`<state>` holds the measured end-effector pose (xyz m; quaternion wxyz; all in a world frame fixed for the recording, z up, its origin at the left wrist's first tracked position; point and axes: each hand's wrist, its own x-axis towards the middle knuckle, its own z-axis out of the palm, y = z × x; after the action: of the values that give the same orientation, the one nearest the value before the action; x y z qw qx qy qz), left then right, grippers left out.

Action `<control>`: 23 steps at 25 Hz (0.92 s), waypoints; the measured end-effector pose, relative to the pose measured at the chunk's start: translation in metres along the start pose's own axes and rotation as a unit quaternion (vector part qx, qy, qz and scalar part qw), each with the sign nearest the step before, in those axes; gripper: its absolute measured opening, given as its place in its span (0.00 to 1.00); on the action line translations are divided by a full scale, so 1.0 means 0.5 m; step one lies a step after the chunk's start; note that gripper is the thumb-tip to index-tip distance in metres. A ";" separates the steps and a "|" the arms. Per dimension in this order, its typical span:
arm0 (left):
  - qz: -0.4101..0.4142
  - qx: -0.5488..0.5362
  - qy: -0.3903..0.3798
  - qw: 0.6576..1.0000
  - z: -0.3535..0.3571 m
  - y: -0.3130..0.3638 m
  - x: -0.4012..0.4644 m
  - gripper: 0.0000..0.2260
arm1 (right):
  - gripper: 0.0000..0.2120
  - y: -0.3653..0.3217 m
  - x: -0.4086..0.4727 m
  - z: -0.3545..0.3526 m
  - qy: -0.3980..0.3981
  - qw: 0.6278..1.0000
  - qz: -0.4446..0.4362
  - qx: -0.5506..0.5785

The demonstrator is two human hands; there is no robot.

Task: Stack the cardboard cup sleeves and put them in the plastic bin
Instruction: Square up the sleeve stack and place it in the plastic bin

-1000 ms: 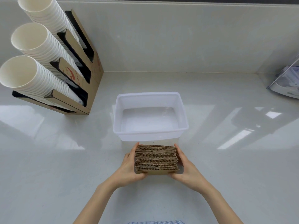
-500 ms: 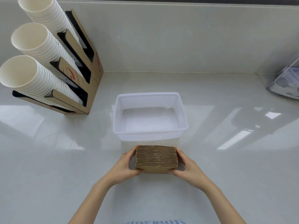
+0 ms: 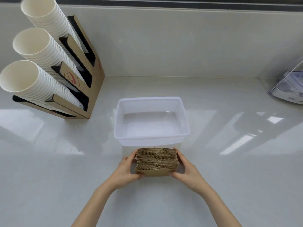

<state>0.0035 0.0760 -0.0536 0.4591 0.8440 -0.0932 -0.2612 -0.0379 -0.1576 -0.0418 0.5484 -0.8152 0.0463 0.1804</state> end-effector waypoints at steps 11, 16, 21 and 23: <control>-0.041 -0.146 -0.057 0.987 -0.024 0.039 -0.037 0.30 | 0.30 -0.043 -0.013 -0.027 -0.045 0.992 0.024 0.115; -0.030 -0.303 -0.077 0.949 -0.030 0.080 -0.046 0.36 | 0.33 -0.074 -0.007 -0.028 -0.044 0.982 0.027 0.183; -0.011 -0.385 -0.018 0.923 -0.020 0.123 -0.037 0.33 | 0.32 -0.110 0.002 -0.021 -0.014 0.976 0.029 0.217; -0.008 -0.385 0.007 0.923 -0.021 0.130 -0.033 0.32 | 0.35 -0.119 0.004 -0.020 -0.016 0.977 0.029 0.210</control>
<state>0.0004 0.0536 0.0106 0.7475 0.6044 0.0246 -0.2745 -0.0173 -0.1429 0.0130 0.7025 -0.6772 0.0977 0.1956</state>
